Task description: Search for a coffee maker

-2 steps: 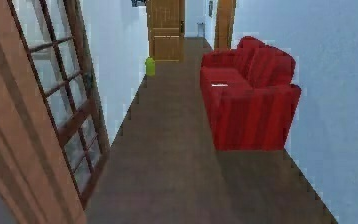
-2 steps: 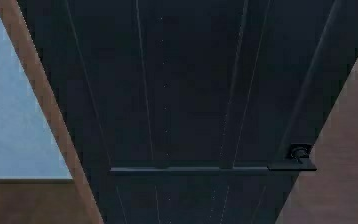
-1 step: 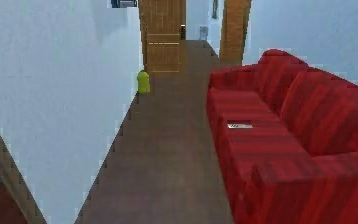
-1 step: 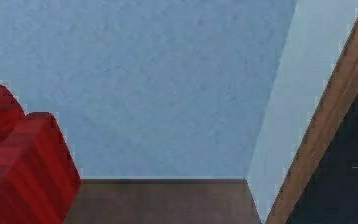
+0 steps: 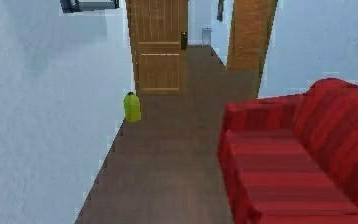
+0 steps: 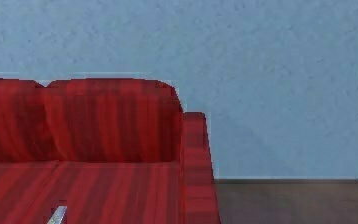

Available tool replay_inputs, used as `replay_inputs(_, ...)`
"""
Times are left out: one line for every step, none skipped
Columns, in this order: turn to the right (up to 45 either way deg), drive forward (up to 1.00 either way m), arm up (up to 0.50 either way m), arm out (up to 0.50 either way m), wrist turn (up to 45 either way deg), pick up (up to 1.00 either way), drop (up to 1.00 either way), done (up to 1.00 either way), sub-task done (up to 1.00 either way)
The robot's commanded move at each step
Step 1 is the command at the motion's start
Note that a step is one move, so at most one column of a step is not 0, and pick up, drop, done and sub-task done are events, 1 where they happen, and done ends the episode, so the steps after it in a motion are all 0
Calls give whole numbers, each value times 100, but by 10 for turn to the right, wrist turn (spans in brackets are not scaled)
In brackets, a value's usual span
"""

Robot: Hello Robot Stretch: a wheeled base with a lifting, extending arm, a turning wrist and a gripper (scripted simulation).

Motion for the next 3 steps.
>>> replay_inputs(0, 100, 0, 0, 0, 0, 0, 0, 0)
replay_inputs(0, 75, 0, 0, 0, 0, 0, 0, 0)
replay_inputs(210, 0, 0, 0, 0, 0, 0, 0, 0)
